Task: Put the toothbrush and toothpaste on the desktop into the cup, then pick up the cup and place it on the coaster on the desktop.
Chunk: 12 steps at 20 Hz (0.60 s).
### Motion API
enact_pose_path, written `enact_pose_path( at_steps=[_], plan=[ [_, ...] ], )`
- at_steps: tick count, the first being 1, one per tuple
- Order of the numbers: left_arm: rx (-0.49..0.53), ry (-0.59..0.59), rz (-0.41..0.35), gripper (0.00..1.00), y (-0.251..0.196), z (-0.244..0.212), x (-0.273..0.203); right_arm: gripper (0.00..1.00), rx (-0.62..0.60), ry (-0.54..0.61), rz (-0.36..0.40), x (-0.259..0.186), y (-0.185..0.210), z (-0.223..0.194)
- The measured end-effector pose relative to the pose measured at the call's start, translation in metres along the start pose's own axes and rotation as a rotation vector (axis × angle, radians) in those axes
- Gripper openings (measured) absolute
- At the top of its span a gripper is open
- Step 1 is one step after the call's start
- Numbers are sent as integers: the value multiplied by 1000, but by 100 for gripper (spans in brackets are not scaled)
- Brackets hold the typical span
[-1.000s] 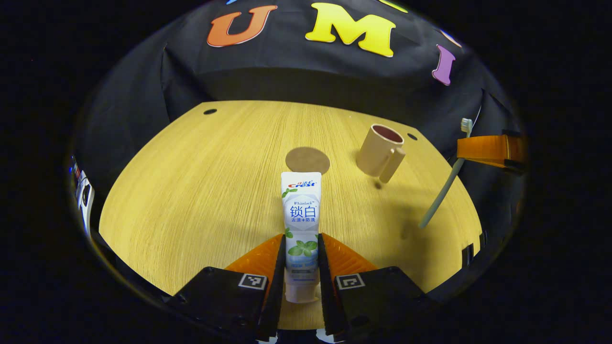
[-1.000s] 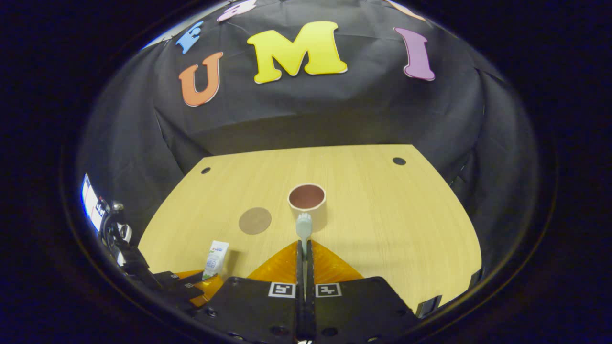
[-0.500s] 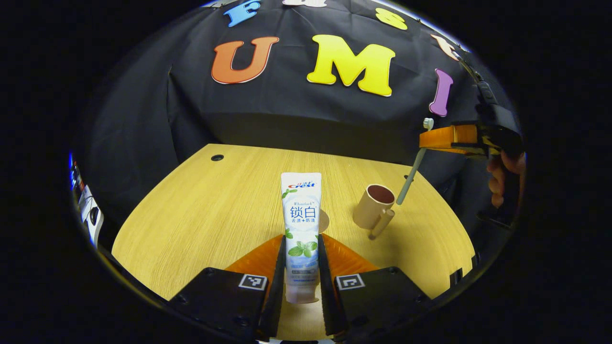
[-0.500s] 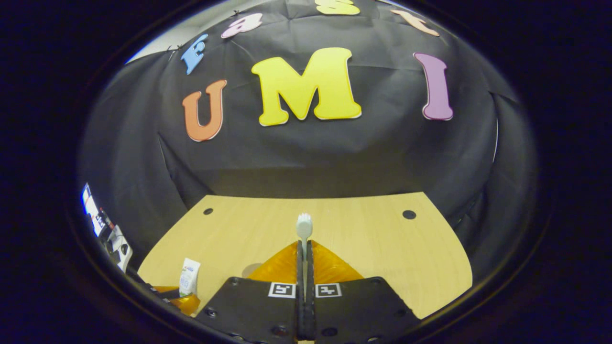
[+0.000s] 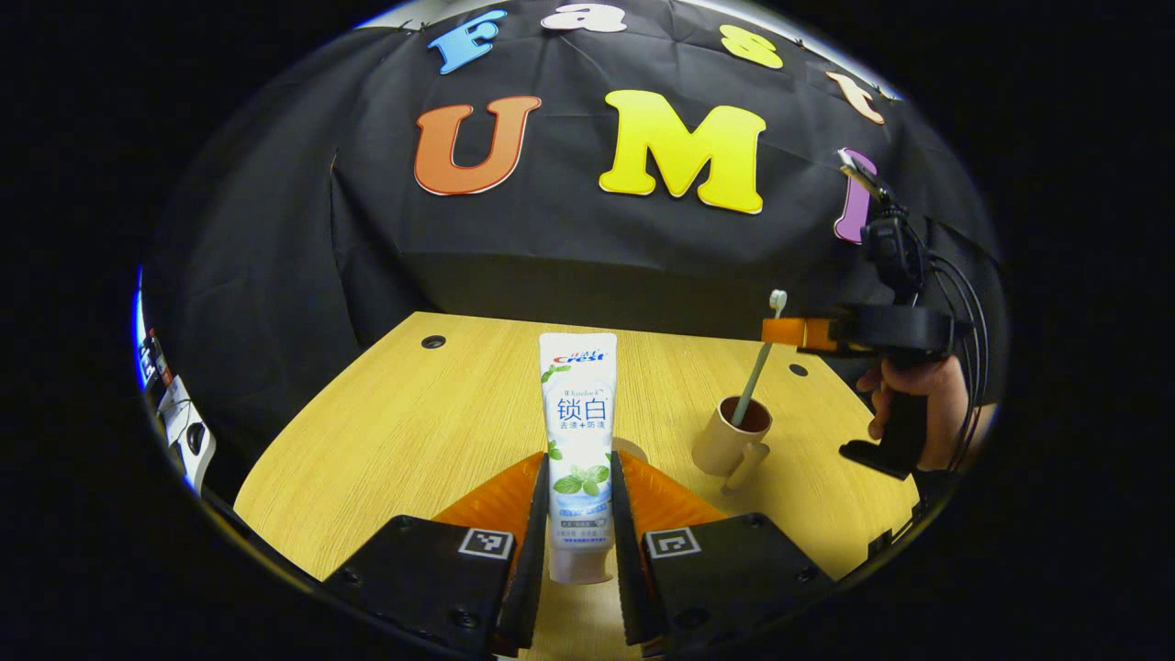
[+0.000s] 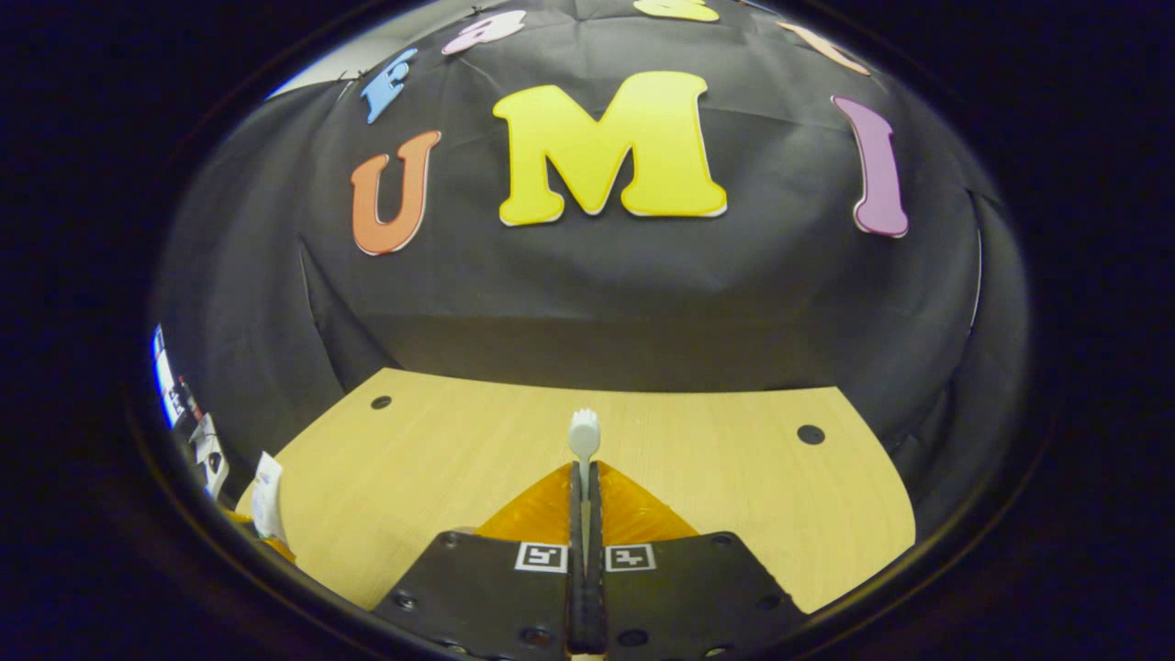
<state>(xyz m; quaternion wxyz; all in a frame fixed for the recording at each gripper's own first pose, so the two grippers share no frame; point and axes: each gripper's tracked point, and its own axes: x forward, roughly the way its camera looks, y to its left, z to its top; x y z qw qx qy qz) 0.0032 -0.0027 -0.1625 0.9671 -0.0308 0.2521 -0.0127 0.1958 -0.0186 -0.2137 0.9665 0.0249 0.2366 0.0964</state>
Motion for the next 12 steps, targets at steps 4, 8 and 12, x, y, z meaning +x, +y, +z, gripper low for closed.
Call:
enact_pose_path(
  at_steps=[4, 8, 12],
  plan=[
    [11, -6, 10, 38, -1, 8, 4, 0, 6, 42, -13, 16, -5, -25],
    [20, -22, 4, 38, -5, 17, 4, 1, 0, 53, -33, 22, -10, -31],
    [39, -56, -8, 38, -11, 29, 2, 25, 10, 42, -26, 13, -10, -28]
  ],
)
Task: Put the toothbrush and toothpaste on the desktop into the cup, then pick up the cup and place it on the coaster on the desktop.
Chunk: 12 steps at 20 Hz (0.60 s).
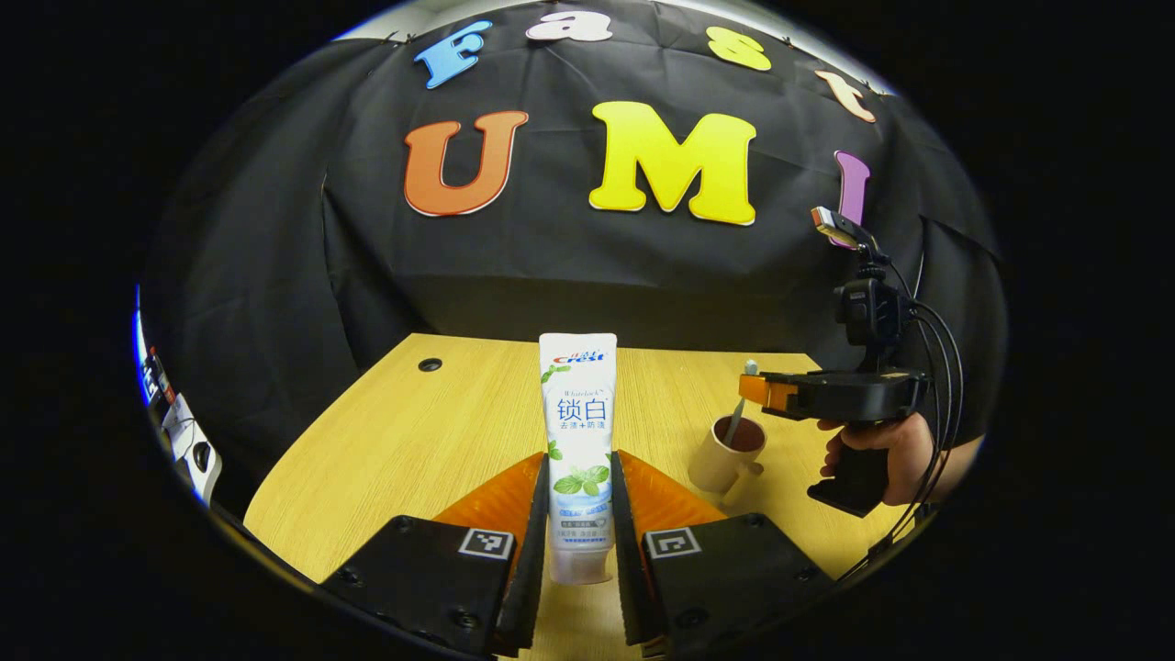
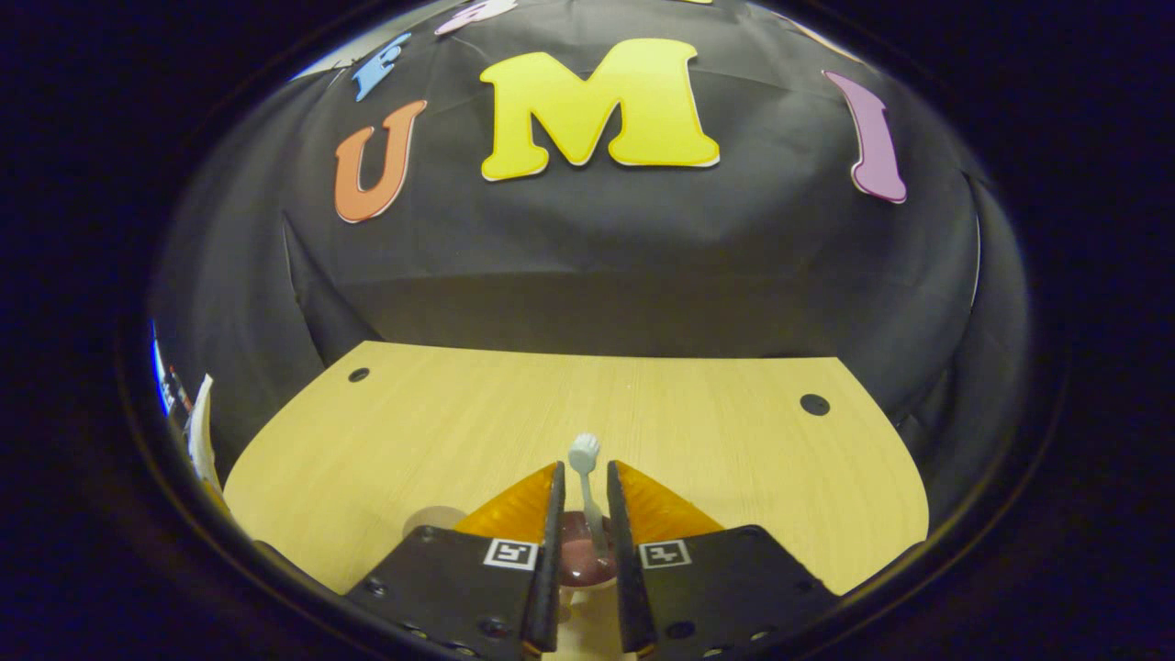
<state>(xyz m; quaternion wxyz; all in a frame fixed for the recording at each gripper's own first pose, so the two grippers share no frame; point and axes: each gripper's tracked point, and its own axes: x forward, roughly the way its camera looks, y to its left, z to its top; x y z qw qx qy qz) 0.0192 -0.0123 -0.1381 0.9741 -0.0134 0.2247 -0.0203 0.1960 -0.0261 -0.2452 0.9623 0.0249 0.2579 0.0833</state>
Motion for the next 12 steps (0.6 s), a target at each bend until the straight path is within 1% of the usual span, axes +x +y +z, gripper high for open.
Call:
enact_pose_path(
  at_steps=[1, 2, 3, 4, 5, 7, 8, 9, 10, 11, 12],
  plan=[
    [1, -14, -5, 38, -3, 6, 1, 34, 2, -7, 3, -4, -1, 2],
    [3, -32, -12, 38, -7, 11, 1, 36, 4, -12, 12, -10, -1, 3],
    [11, -55, -19, 38, -10, 18, 3, 46, 3, -14, 19, -17, -1, 3],
    [21, -77, -32, 38, -16, 24, 7, 46, 1, -16, 20, -25, -6, 2],
    [29, -101, -51, 38, -23, 29, 7, 49, 4, -17, 16, -34, -11, 2],
    [37, -150, -95, 38, -40, 41, 17, 51, 11, -19, 10, -53, -22, -1],
    [39, -171, -116, 38, -48, 43, 23, 55, 10, -23, -2, -62, -30, -2],
    [39, -193, -138, 38, -58, 46, 28, 67, 8, -27, -17, -72, -40, -4],
    [37, -219, -159, 38, -69, 50, 36, 69, 9, -30, -29, -80, -49, -7],
    [35, -252, -182, 38, -81, 53, 44, 78, 8, -29, -42, -87, -57, -11],
    [39, -284, -204, 38, -93, 56, 51, 80, 3, -22, -57, -94, -66, -16]
  ],
)
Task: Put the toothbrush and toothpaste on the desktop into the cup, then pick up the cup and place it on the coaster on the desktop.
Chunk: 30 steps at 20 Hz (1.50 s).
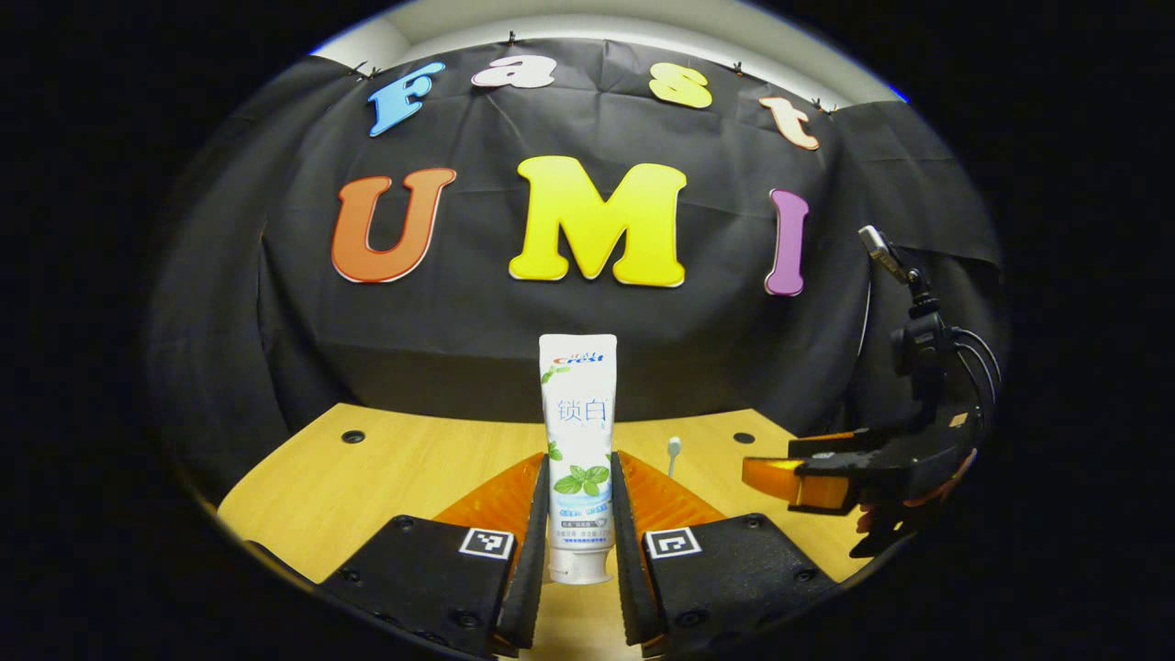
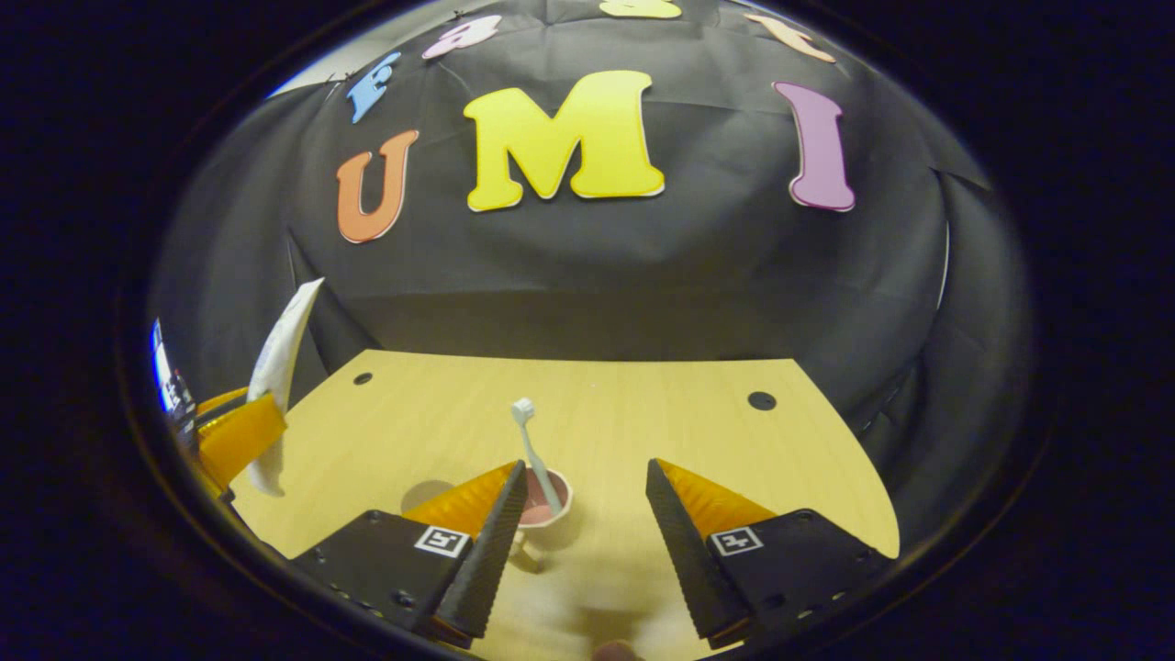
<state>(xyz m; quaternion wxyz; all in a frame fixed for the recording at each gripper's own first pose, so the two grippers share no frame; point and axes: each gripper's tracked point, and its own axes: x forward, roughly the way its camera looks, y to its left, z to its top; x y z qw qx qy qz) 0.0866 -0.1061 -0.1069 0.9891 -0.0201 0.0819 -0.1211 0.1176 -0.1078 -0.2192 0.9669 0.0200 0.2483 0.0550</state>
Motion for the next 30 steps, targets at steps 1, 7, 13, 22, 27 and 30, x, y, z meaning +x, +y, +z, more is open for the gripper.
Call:
enact_pose_path(
  at_steps=[1, 7, 13, 22, 27, 30],
  plan=[
    [10, -31, -23, 38, -11, 1, 12, 83, -3, 9, -14, -6, -9, -7],
    [0, -123, -138, 38, -67, -26, 71, 84, -3, 119, -104, -27, -65, -67],
    [21, -171, -192, 38, -87, -63, 108, 85, -29, 239, -155, -42, -89, -121],
    [-14, -130, -180, 39, -82, -106, 126, 88, -25, 253, -139, -39, -75, -123],
    [-9, -95, -179, 41, -80, -124, 121, 89, -12, 263, -141, -40, -72, -130],
    [-6, -101, -170, 45, -77, -123, 114, 90, -2, 263, -138, -41, -68, -133]
  ],
)
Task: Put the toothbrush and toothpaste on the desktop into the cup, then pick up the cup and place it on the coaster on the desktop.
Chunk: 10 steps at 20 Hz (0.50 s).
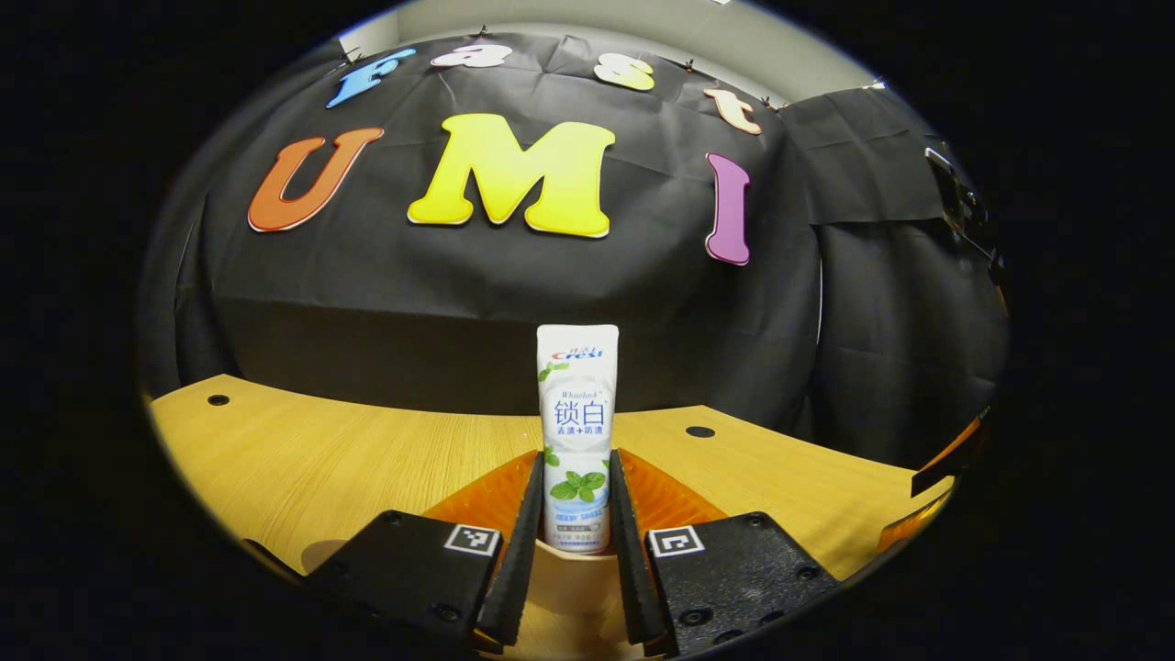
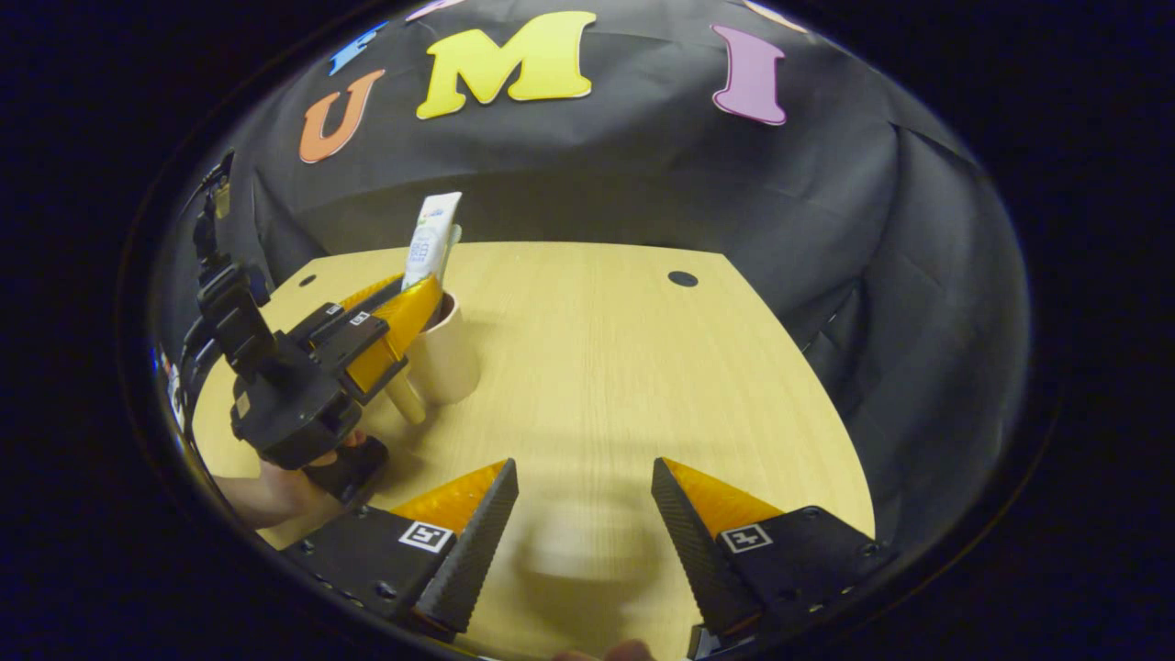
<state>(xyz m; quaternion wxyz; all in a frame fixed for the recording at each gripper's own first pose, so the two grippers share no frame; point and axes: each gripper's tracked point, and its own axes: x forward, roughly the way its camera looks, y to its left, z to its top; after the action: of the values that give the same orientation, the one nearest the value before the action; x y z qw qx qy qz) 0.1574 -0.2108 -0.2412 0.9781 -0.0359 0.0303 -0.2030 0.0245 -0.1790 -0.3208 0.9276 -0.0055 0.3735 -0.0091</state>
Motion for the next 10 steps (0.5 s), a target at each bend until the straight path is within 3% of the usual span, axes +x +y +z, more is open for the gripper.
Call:
enact_pose_path(
  at_steps=[2, 3, 4, 5, 6, 7, 8, 9, 10],
  plan=[
    [11, -12, 10, 46, 3, 7, -3, 90, -4, 0, 5, -2, 4, -1],
    [11, -9, 15, 59, 5, 8, -5, 92, -4, -4, 8, -3, 5, -1],
    [3, -3, 15, 48, 5, 7, -8, 94, -4, -9, 12, -4, 8, 2],
    [-3, 5, 17, 58, 6, 6, -10, 95, -3, -15, 16, -5, 10, 3],
    [-4, 16, 21, 54, 7, 6, -13, 95, -2, -22, 19, -6, 12, 6],
    [-2, 27, 25, 57, 8, 6, -17, 95, 0, -28, 21, -8, 13, 7],
    [2, 32, 32, 71, 10, 9, -22, 95, 3, -36, 25, -10, 16, 12],
    [1, 28, 36, 67, 12, 17, -28, 95, 7, -43, 30, -11, 19, 16],
    [-2, 24, 42, 73, 15, 26, -36, 96, 12, -49, 34, -13, 22, 21]
  ],
)
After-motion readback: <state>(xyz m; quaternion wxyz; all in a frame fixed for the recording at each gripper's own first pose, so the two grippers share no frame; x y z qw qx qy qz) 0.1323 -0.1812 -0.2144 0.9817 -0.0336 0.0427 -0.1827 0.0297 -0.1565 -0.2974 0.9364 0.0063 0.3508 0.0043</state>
